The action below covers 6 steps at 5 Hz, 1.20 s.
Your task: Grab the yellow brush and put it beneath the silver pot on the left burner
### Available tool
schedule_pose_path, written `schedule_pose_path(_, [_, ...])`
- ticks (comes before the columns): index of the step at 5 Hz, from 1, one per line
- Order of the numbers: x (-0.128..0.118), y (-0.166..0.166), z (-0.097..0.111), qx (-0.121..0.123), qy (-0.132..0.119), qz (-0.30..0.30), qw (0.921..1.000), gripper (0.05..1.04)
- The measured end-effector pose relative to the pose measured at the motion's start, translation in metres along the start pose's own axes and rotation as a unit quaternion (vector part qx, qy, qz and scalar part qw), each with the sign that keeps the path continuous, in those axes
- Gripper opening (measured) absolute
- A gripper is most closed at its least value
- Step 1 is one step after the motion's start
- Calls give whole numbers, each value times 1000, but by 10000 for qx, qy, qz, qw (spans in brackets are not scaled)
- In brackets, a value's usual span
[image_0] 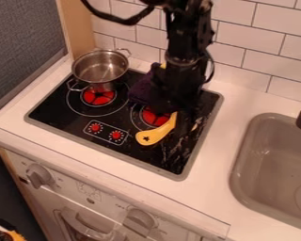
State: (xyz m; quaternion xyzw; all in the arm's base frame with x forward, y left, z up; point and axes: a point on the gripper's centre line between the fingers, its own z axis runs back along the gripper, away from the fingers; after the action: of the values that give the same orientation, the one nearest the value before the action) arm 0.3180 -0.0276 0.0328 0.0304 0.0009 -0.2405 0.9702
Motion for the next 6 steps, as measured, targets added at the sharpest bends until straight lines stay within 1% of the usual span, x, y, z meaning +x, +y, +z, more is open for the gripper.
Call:
schedule_pose_path(2, [-3,2,-16,-70,262,159,9995,1001])
schedule_pose_path(3, [-6,-1,-25,-69,419,235,9988,941])
schedule_pose_path(5, [-1,-6,-29,18,463,189,9987,408])
schedule_pose_path(6, [-2,-8,-28,19,461,180,9988,338])
